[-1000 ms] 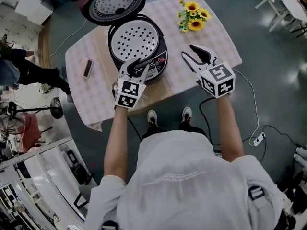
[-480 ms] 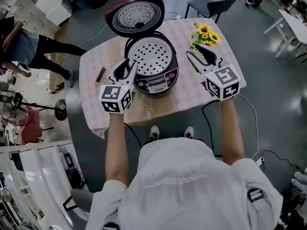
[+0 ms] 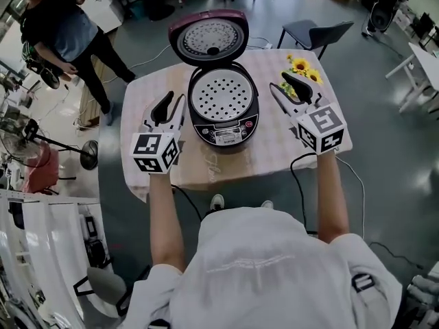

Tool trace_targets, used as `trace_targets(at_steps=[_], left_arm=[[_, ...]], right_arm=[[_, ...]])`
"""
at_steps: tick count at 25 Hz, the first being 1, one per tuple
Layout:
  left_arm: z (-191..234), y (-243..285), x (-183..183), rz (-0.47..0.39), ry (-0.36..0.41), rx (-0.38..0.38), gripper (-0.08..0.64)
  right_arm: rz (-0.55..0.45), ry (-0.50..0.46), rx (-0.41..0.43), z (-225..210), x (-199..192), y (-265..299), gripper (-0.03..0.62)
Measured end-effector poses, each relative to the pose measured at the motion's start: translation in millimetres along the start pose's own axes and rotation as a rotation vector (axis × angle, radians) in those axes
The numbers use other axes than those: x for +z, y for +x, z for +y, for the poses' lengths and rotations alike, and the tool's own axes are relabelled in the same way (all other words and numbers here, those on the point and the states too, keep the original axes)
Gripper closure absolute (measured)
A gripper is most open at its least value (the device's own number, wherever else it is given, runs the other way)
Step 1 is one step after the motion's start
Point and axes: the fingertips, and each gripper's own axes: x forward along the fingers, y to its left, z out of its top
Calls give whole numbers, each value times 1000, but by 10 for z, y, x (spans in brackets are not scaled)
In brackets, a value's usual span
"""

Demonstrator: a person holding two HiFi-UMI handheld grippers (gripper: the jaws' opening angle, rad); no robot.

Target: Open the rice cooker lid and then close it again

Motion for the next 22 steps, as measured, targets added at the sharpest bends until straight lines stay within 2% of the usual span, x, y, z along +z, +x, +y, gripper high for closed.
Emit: trace_targets(at_steps=[4, 9, 15, 22], left_arm=[[-94, 2, -18, 16, 7, 27, 431], [-253, 46, 8, 62, 64, 51, 431], [-389, 100, 45, 103, 95, 79, 431], [-182, 320, -18, 135, 87, 93, 414]], right_arm=[[4, -25, 35, -97, -1, -37, 414], [15, -60, 89, -247, 30, -84, 414], [11, -53, 147, -403, -27, -55, 414], [16, -8, 171, -562, -116, 261, 414]])
